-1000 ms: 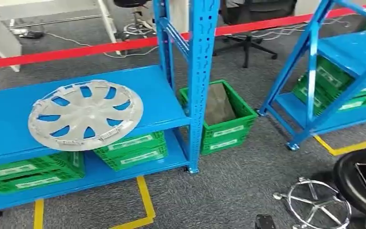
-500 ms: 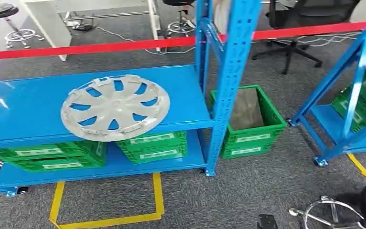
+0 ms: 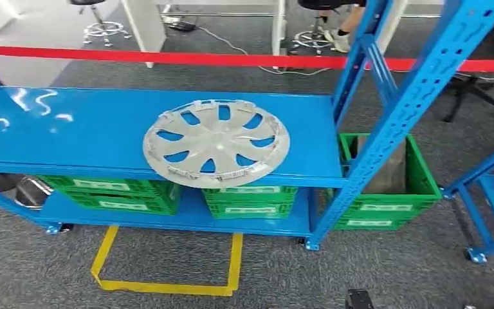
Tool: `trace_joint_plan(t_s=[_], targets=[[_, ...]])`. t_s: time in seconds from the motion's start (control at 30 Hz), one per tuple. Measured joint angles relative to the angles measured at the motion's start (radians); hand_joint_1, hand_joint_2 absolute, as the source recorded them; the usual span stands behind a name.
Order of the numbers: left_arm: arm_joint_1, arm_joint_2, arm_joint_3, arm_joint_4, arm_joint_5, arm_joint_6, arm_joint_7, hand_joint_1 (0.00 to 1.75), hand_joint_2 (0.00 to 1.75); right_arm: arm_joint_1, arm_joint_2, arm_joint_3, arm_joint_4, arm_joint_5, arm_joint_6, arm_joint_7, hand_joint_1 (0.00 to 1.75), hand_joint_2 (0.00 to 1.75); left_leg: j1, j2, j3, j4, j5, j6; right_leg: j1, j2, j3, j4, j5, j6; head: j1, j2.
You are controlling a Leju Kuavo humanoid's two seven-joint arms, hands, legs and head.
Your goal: Take the parts from the cabinet and place them on the table.
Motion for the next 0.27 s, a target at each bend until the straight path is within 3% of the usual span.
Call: trace_joint_plan(t_s=[0.03,0.1,0.17,0.2,0.23,0.27], targets=[[0.001,0.000,0.002,0.000,0.002,-0.003,0.000,0.00,1.75,-0.003,0.000,-0.003,0.000,-0.004,0.004,0.000,0.00,0.00,0.000,-0.012,-0.006,0.010,-0.003,-0.005,-0.001,0.001,0.004,-0.011,0.002,-0.008,0.003,0.000],[0.007,0.000,0.009,0.000,0.004,-0.015,0.001,0.00,1.75,-0.007,0.000,-0.008,-0.001,-0.009,0.008,0.000,0.00,0.00,0.004,-0.013,-0.007,0.000,0.001,-0.012,0.005,-0.001,0.012,-0.011,0.005,-0.018,0.001,0.000],[0.007,0.001,0.013,0.000,0.006,-0.025,0.001,0.00,1.75,-0.007,0.000,-0.012,-0.001,-0.016,0.013,0.001,0.00,0.00,0.002,-0.011,-0.008,0.005,0.001,0.010,0.002,0.001,0.010,-0.016,0.010,-0.017,-0.001,0.000],[0.007,0.001,0.014,0.000,0.006,-0.029,0.003,0.00,1.75,-0.006,0.000,-0.015,-0.001,-0.020,0.015,0.003,0.00,0.00,0.002,-0.010,-0.006,0.003,0.002,0.012,0.002,0.001,0.012,-0.016,0.009,-0.017,0.000,0.000],[0.006,0.001,0.014,0.000,0.005,-0.034,0.003,0.00,1.75,-0.006,0.001,-0.016,-0.001,-0.021,0.019,0.003,0.00,1.75,0.002,-0.010,-0.003,-0.001,0.002,0.012,0.003,0.001,0.013,-0.016,0.008,-0.018,0.000,0.000],[0.005,0.002,0.015,0.000,0.005,-0.036,0.002,0.00,1.75,-0.007,0.001,-0.017,-0.001,-0.025,0.022,0.003,0.00,1.75,0.002,-0.010,-0.001,-0.002,0.002,0.012,0.004,0.001,0.014,-0.016,0.008,-0.020,0.000,0.000]])
